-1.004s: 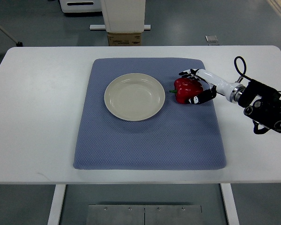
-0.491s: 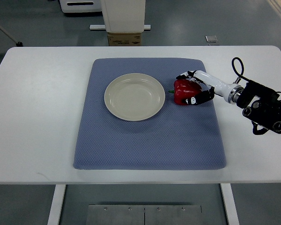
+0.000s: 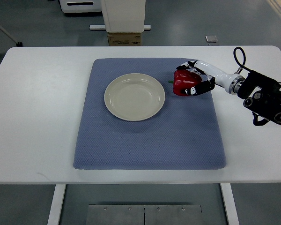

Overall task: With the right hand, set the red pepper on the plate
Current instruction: 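Lift the pepper and carry it with the right hand onto the plate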

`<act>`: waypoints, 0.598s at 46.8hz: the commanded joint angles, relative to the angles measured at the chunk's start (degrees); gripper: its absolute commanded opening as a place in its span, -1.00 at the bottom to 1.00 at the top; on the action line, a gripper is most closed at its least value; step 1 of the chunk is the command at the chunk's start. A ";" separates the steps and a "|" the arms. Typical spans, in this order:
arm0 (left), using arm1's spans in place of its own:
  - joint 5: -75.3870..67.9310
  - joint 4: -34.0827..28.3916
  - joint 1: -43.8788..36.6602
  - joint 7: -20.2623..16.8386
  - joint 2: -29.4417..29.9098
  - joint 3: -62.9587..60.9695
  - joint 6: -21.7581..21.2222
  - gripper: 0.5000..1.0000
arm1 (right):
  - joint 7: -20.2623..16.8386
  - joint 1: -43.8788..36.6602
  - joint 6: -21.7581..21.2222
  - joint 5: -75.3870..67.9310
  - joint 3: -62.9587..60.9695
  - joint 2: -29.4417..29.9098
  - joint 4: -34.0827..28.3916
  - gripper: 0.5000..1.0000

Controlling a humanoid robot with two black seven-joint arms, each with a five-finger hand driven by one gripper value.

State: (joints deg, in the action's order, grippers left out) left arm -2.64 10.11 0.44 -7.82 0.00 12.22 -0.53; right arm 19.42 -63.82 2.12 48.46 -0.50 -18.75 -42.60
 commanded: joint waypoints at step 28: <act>0.00 0.00 0.00 0.00 0.00 0.00 0.00 1.00 | -4.39 -4.30 0.17 -1.00 -0.20 10.22 -0.38 -1.00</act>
State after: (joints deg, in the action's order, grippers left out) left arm -2.64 10.11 0.41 -7.82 0.00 12.22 -0.53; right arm 15.27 -68.11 2.24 47.56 -0.62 -9.64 -42.99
